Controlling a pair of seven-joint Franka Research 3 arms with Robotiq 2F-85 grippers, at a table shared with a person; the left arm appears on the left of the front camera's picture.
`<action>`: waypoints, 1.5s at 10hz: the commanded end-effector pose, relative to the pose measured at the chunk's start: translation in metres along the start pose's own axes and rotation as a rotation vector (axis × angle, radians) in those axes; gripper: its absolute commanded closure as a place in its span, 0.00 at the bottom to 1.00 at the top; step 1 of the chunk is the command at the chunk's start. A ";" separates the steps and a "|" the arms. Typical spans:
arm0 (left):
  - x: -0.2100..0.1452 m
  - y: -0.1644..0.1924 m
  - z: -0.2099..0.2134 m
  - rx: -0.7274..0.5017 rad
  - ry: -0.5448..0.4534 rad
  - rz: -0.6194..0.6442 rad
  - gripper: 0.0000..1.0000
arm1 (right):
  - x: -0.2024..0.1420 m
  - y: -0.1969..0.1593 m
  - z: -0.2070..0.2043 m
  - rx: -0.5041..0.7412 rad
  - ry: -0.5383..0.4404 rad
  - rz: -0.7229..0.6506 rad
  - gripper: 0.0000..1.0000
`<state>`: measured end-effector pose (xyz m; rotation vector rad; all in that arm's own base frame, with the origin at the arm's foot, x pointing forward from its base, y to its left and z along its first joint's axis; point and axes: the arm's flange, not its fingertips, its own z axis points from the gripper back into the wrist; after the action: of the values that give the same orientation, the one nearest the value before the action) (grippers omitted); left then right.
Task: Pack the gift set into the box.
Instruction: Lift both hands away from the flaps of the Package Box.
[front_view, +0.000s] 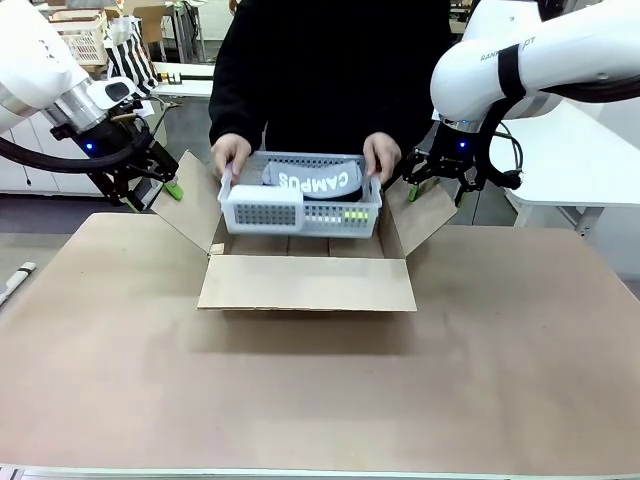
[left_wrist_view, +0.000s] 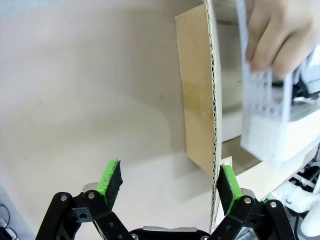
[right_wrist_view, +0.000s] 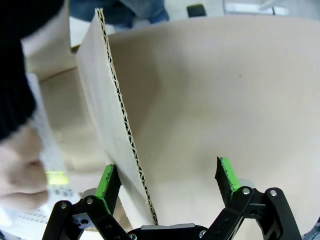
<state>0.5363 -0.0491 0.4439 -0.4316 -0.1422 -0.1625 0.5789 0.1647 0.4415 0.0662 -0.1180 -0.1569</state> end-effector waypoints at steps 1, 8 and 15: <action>-0.001 -0.002 0.002 0.022 0.000 0.010 0.00 | 0.001 0.001 0.003 -0.022 -0.007 -0.021 0.00; -0.001 -0.002 0.002 0.022 0.000 0.010 0.00 | 0.001 0.001 0.003 -0.022 -0.007 -0.021 0.00; -0.001 -0.002 0.002 0.022 0.000 0.010 0.00 | 0.001 0.001 0.003 -0.022 -0.007 -0.021 0.00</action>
<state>0.5363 -0.0491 0.4439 -0.4316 -0.1422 -0.1625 0.5789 0.1647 0.4415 0.0662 -0.1180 -0.1571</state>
